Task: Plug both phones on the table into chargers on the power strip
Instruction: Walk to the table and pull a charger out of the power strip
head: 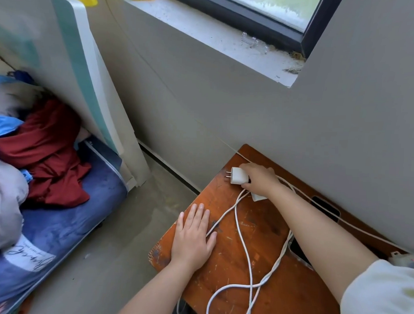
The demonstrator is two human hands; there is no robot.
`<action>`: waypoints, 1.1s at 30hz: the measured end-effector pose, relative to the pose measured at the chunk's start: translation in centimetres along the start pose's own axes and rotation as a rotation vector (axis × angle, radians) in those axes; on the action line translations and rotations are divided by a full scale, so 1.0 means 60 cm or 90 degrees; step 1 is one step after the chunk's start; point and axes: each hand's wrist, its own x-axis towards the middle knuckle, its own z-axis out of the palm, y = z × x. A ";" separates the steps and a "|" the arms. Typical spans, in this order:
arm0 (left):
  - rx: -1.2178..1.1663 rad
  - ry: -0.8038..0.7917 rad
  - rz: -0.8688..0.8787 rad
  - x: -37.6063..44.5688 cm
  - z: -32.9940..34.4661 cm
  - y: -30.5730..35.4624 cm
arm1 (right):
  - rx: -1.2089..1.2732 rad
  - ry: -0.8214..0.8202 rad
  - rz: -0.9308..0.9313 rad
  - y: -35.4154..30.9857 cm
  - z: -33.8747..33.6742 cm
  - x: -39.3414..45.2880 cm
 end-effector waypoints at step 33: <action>0.063 -0.102 0.516 -0.020 0.047 0.277 | 0.187 0.379 0.597 0.224 0.085 -0.544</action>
